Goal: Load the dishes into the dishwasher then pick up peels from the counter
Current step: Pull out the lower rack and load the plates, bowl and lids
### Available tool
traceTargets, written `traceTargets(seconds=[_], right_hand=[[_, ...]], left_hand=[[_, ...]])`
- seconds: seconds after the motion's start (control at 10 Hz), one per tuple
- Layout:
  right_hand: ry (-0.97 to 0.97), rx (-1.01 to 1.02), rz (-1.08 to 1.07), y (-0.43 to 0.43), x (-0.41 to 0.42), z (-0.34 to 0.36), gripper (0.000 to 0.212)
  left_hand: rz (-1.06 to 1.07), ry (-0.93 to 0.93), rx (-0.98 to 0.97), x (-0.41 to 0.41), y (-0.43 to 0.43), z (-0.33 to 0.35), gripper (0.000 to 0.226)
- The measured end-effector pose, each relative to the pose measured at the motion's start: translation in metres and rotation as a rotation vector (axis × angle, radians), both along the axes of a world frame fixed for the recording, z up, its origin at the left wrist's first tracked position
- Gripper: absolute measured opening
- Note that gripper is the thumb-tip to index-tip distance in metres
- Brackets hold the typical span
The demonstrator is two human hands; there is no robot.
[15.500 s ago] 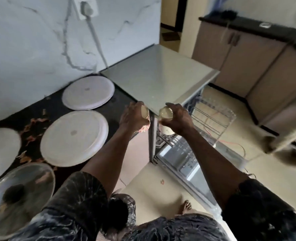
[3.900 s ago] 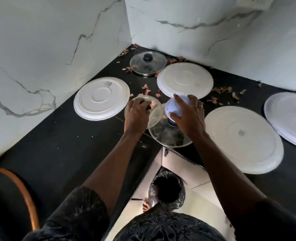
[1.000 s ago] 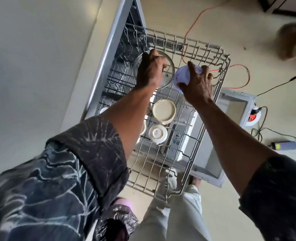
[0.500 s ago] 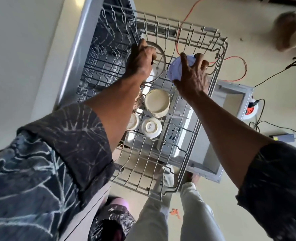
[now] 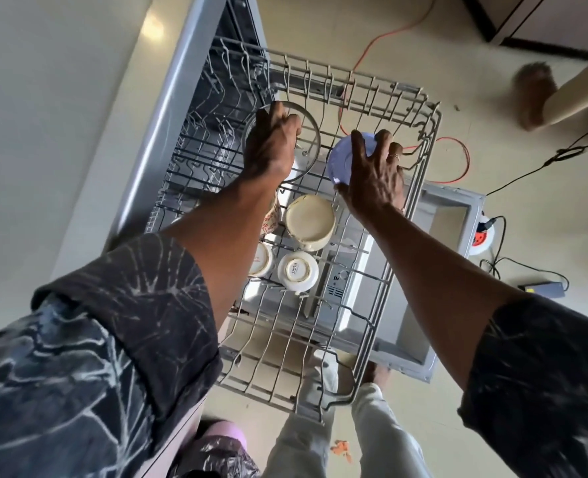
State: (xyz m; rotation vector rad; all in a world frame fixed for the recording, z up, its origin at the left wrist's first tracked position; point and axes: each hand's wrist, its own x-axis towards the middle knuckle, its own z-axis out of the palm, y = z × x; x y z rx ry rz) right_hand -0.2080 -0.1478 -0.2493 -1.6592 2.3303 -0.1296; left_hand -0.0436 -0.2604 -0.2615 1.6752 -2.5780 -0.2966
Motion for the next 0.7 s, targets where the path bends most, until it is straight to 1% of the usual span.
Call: traceTargets(seconds=[0.1, 0.2, 0.3, 0.4, 0.5, 0.6, 0.7], right_hand=[[-0.023, -0.013, 0.004, 0.0, 0.002, -0.001, 0.096], [-0.039, -0.001, -0.016, 0.0, 0.003, 0.0, 0.096], [-0.037, 0.023, -0.002, 0.0, 0.003, 0.004, 0.092], [-0.041, 0.042, -0.028, 0.002, 0.004, 0.01, 0.093], [-0.075, 0.003, -0.052, 0.008, 0.008, 0.025, 0.088], [-0.116, -0.071, -0.035, 0.02, 0.01, 0.052, 0.076], [-0.16, -0.144, -0.011, 0.038, 0.011, 0.086, 0.069]], left_hand=[[0.073, 0.044, 0.008, -0.004, -0.001, -0.001, 0.045], [0.137, 0.009, 0.0, -0.009, 0.002, 0.021, 0.025], [0.141, -0.02, 0.089, -0.01, 0.006, 0.027, 0.026], [0.159, -0.058, 0.1, -0.012, 0.012, 0.032, 0.035], [0.156, -0.055, 0.115, -0.011, 0.018, 0.04, 0.043], [0.196, -0.019, 0.089, -0.007, 0.032, 0.053, 0.048], [0.25, 0.064, 0.053, -0.007, 0.056, 0.084, 0.047]])
